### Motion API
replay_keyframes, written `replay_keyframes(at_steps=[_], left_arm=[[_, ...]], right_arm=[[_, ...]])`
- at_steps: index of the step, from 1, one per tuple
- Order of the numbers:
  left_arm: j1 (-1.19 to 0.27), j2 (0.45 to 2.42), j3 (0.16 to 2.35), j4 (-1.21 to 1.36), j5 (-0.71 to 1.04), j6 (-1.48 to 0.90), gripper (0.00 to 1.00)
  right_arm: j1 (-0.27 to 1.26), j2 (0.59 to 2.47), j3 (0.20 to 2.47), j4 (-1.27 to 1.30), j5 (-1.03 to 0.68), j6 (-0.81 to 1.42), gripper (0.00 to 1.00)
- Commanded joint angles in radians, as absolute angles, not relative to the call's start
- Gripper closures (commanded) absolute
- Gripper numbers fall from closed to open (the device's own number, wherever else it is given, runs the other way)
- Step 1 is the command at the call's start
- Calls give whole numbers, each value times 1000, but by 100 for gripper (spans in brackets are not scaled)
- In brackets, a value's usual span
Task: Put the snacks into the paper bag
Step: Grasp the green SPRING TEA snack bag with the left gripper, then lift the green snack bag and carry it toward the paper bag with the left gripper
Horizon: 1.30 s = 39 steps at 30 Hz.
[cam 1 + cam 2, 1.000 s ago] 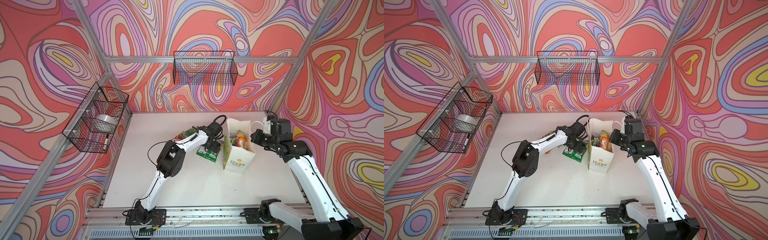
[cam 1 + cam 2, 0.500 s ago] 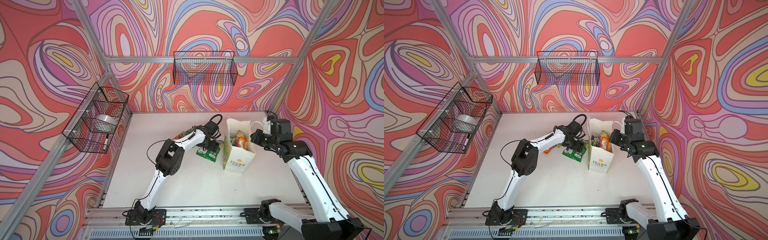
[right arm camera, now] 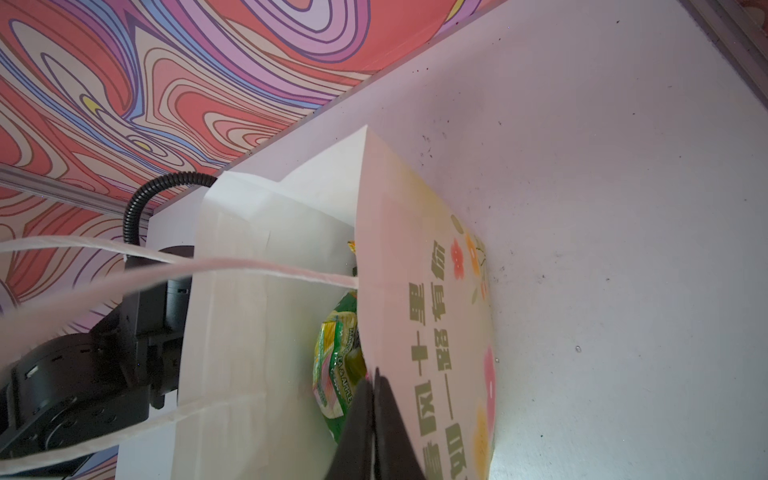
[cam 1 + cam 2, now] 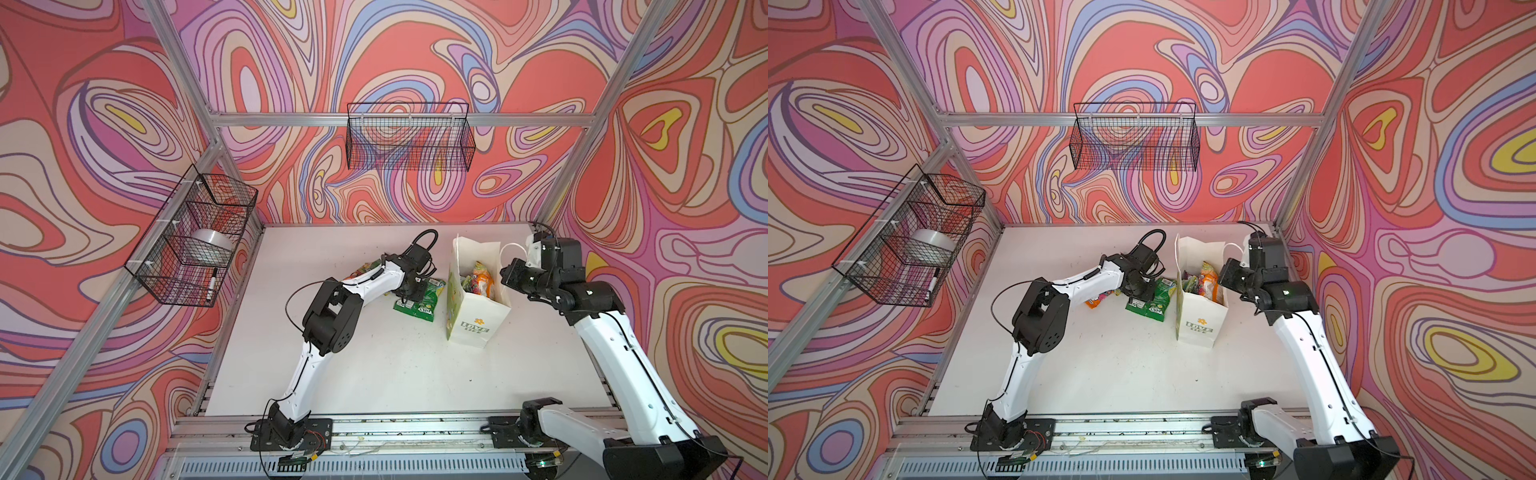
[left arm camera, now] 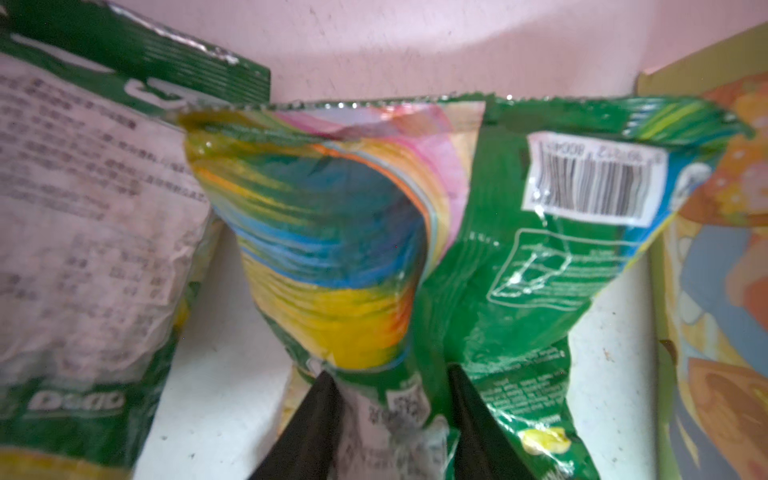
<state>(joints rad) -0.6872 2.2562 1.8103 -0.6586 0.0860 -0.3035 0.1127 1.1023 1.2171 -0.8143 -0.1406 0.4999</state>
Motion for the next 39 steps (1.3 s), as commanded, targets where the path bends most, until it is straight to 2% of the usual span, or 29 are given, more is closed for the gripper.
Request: replay_keyframes(at_steps=[1,9,13,26,39], left_arm=[[-690,2255,1777,-701,94,-323,76],[-690,2205,1774,-705,144,-358,91],[-689,2132,1762,-702,162,-388,95],[-682,1877,1647,-666,162,-444,96],[-604,1610,1454,-629,212,-488,96]], right_arm=[[118,1086,1218,-781,-161,507,100],[118,1080,1215,-784,-159,511,100],[117,1081,1219,-785,-158,510,100],[117,1085,1215,-778,-155,508,100],[118,1091,1228,-781,-159,506,100]])
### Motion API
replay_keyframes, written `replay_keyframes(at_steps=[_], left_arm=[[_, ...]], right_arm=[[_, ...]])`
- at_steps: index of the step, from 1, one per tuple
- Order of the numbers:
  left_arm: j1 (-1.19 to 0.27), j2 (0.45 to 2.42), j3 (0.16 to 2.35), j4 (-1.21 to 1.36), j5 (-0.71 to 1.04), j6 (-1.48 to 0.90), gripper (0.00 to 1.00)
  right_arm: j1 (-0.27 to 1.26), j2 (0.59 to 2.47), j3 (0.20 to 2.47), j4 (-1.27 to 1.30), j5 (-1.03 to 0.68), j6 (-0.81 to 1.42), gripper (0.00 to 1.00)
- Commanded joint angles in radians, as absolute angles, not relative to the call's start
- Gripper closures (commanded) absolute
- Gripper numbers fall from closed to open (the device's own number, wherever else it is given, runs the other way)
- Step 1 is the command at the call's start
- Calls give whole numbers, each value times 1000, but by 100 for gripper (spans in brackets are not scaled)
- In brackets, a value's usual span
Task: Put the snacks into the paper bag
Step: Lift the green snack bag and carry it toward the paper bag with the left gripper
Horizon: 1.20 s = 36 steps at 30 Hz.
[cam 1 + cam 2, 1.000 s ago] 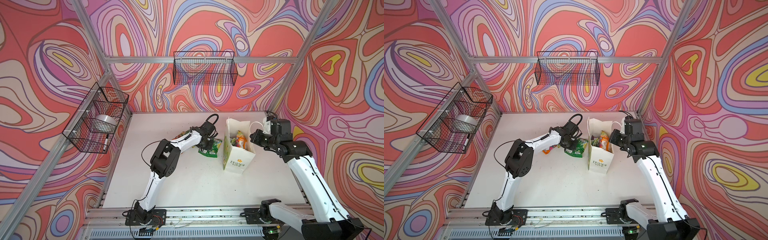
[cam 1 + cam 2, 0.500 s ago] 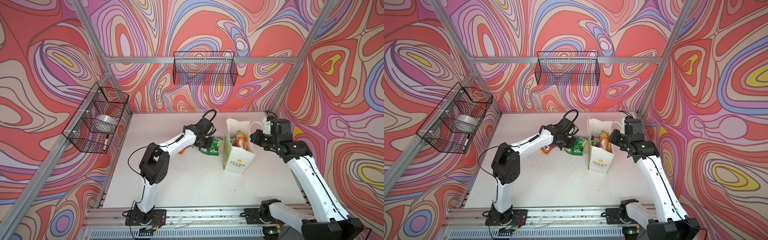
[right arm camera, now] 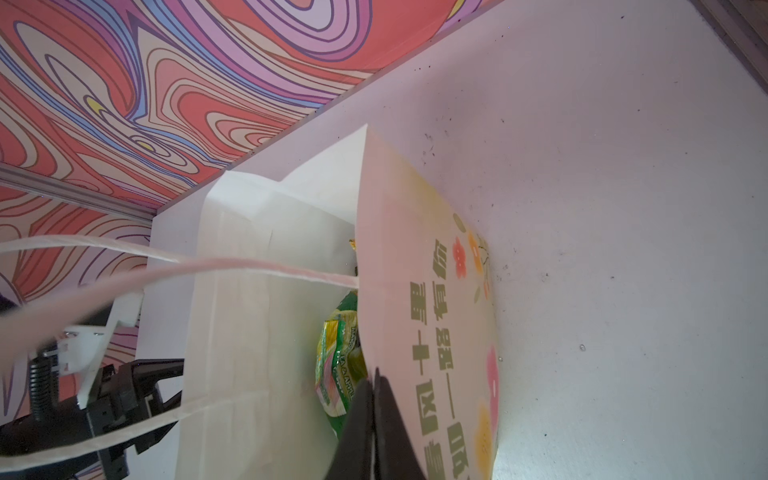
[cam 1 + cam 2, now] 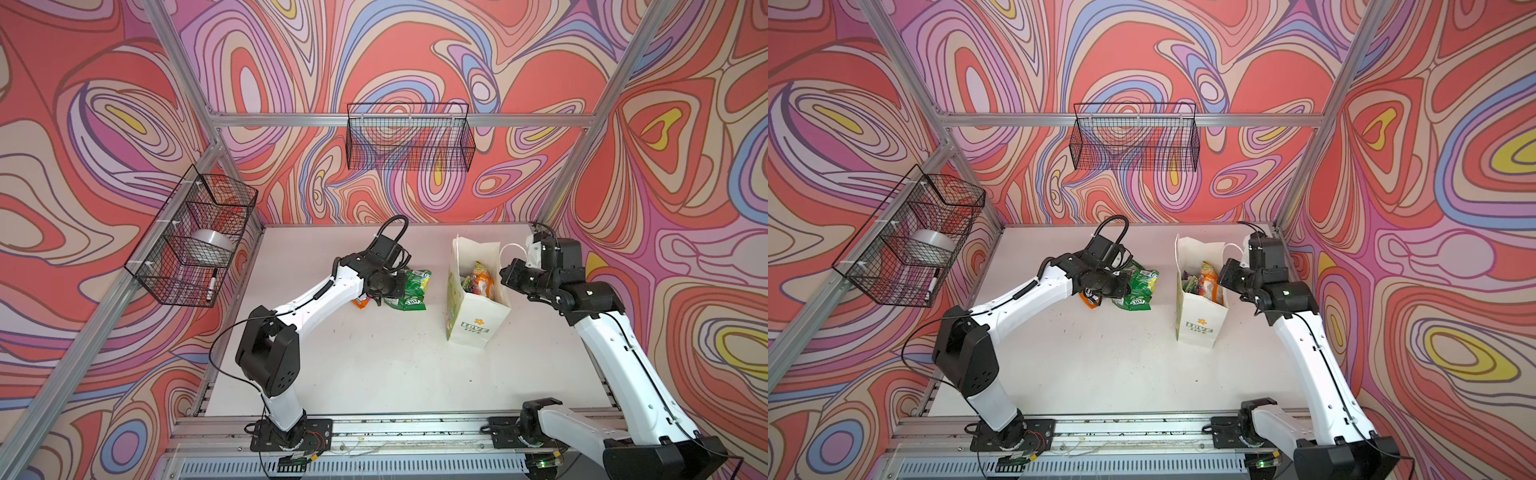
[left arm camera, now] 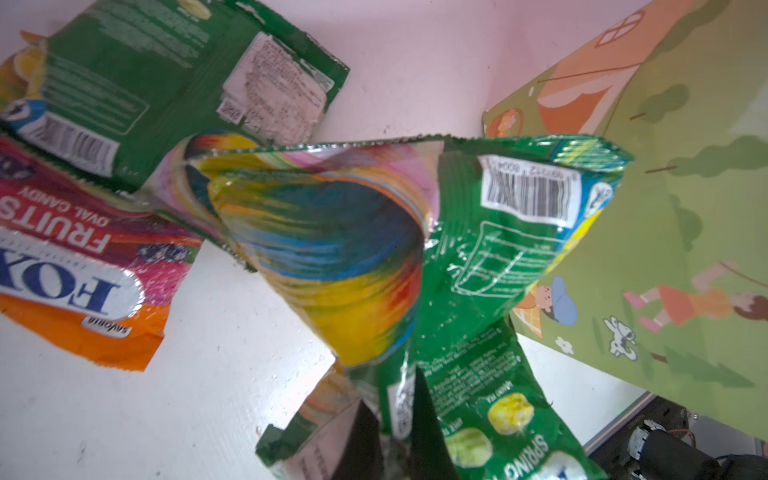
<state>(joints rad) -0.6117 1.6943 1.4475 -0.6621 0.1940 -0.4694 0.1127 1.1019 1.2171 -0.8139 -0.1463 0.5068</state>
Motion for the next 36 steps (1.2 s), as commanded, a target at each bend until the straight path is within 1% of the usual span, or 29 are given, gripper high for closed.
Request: replay_keyframes(at_steps=[1,10,16,19,24,27,30,34,36], left_arm=[[-603,1595,1456,-640,212,-485,96],[-592,1415,1461,-670,224,-489,95],[-592,1326,1519,-680,281,-510,95],[-592,1312,1564,-680,320,-521,95],[-597,1338,1654,-656,404,-552,95],[-621,1371,1736,-649,418,-558,95],[-680,1426,1843,-647,420,-552,95],[-801,1535,1997,-669,386,-517,95],[-833,1593,2059,-675,389,-525,95]], right_arm=[[119,1093,1229,-781,-160,506,100],[117,1102,1238,-779,-158,504,100],[118,1114,1242,-785,-145,490,100],[117,1113,1245,-789,-138,488,100],[118,1118,1249,-786,-138,486,100],[118,1121,1253,-786,-140,488,100],[118,1124,1258,-787,-141,489,100],[117,1117,1252,-786,-142,494,100],[118,1115,1248,-785,-146,496,100]])
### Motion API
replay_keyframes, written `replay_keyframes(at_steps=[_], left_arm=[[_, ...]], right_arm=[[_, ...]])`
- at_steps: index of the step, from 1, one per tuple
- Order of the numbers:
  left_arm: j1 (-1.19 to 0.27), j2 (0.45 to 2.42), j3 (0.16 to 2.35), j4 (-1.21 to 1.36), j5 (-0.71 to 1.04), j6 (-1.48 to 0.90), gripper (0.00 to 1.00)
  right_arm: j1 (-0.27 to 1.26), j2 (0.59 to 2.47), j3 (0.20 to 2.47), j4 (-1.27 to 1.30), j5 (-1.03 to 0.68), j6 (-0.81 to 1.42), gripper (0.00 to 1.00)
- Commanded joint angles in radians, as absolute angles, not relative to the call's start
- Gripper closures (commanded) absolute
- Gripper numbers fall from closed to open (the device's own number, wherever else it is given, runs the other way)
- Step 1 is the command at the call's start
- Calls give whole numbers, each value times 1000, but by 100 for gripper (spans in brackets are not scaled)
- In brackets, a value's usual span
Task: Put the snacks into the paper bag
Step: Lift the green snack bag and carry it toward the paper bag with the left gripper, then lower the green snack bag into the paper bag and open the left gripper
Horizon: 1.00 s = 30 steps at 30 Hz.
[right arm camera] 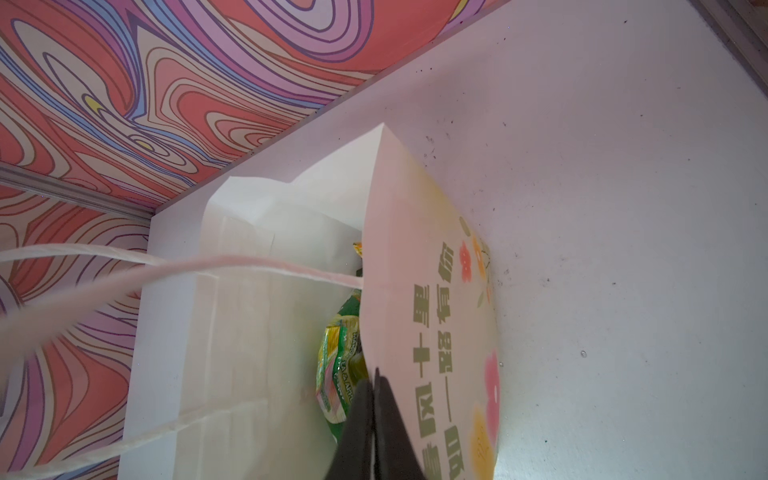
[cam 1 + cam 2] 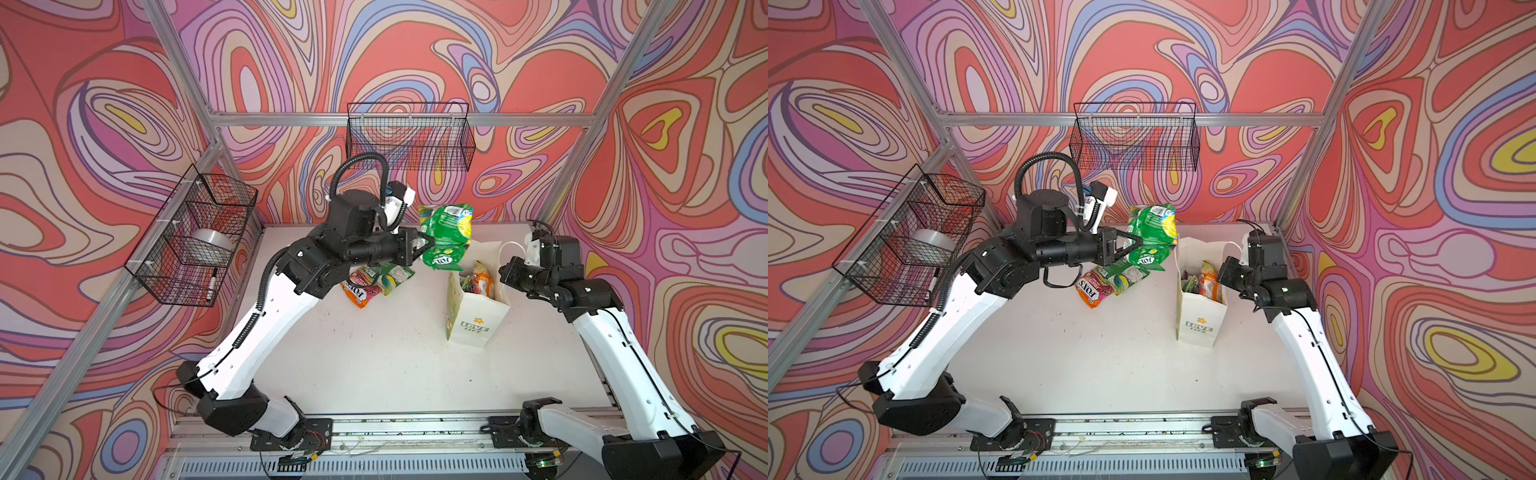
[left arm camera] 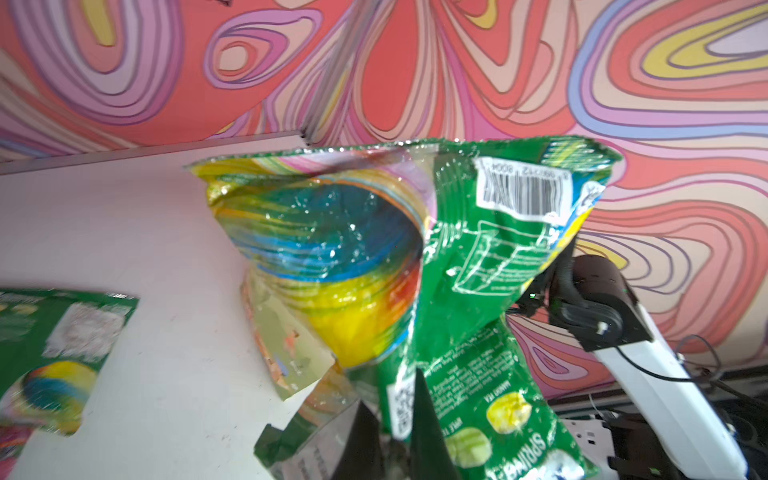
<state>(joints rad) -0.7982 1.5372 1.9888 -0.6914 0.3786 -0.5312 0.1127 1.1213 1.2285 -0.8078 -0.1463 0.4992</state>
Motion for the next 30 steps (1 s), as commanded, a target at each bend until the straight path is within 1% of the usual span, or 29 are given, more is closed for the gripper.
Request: replay_keyframes(at_steps=[1,8,17,23,26,30], left_arm=[[-847,1618,2084,-668,391,-530,95],[-917,1761,2205,-604,410,-578,95],[-922,1904,2215,-499,417,-673,95],[-918,1966,2217,-522,342,-676,95],[-903,1981,2187,-500,334,-698,95],[-874,1993,2132,-451,369,-754,96]], right_arm=[[118,1115,1248,-785,-147,497,100],[118,1105,1241,-788,-151,501,100],[117,1091,1232,-793,-151,498,100],[118,1078,1229,-799,-143,496,100],[117,1073,1223,-797,-142,496,100],[117,1072,1221,-796,-145,495,100]])
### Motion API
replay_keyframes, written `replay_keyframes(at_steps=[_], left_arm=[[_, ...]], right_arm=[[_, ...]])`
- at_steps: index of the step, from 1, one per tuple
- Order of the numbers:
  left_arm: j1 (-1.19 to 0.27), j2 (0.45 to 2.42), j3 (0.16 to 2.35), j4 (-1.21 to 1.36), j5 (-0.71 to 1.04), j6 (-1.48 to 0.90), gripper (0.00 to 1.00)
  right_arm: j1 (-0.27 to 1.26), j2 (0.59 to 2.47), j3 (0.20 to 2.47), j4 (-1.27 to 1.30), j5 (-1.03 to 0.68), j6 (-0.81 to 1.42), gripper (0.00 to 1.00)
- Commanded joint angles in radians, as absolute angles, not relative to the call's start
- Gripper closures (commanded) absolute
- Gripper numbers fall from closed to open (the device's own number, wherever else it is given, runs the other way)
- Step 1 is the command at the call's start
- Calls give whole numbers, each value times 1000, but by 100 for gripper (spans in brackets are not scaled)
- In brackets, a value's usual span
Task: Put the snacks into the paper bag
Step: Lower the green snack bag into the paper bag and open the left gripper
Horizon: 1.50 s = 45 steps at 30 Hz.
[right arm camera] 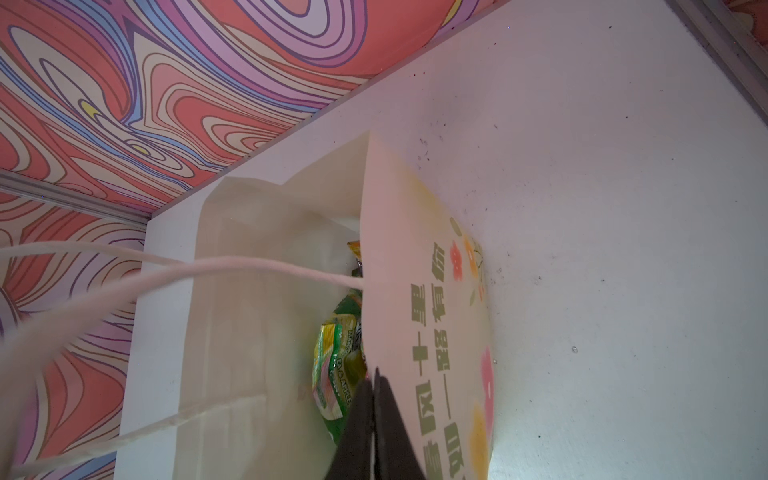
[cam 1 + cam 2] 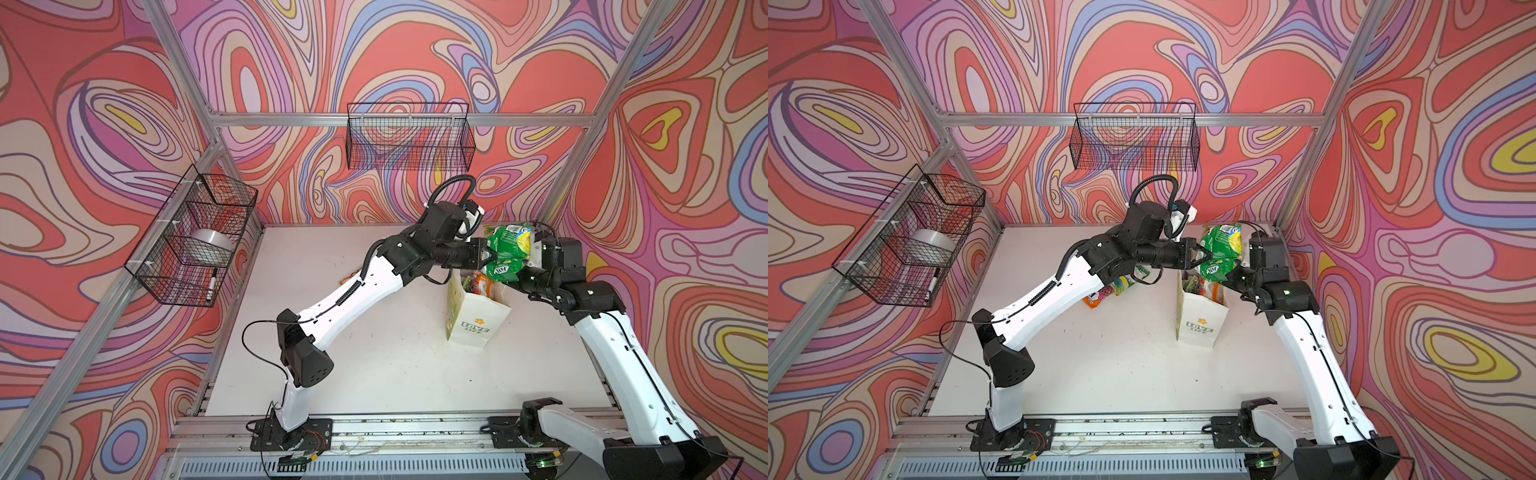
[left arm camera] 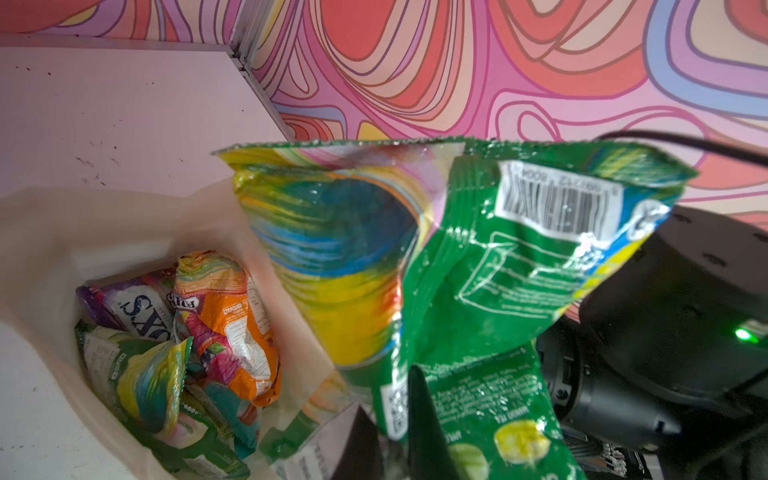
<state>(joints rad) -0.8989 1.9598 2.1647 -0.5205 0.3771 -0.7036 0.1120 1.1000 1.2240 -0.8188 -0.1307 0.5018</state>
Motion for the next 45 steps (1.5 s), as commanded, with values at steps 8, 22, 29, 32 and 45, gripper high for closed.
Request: replay_keyframes(at_steps=[8,22,29,32,45], left_arm=[[-834,1924,1962,-350,374,-814,96],[-892,2019,2155,-656,209,-662,92],[-941,2062,2289,-785,86,-583,86],[-953,2069,2317,-815,50,-565,79],[-960,2044,2371,-823,89,-540,44]], right_arm=[[117,1071,1220,-797,-138,490,100],[117,1075,1218,-786,-149,501,100],[118,1077,1227,-787,-152,505,100],[118,1077,1229,-790,-151,506,100],[117,1086,1247,-794,-151,505,100]])
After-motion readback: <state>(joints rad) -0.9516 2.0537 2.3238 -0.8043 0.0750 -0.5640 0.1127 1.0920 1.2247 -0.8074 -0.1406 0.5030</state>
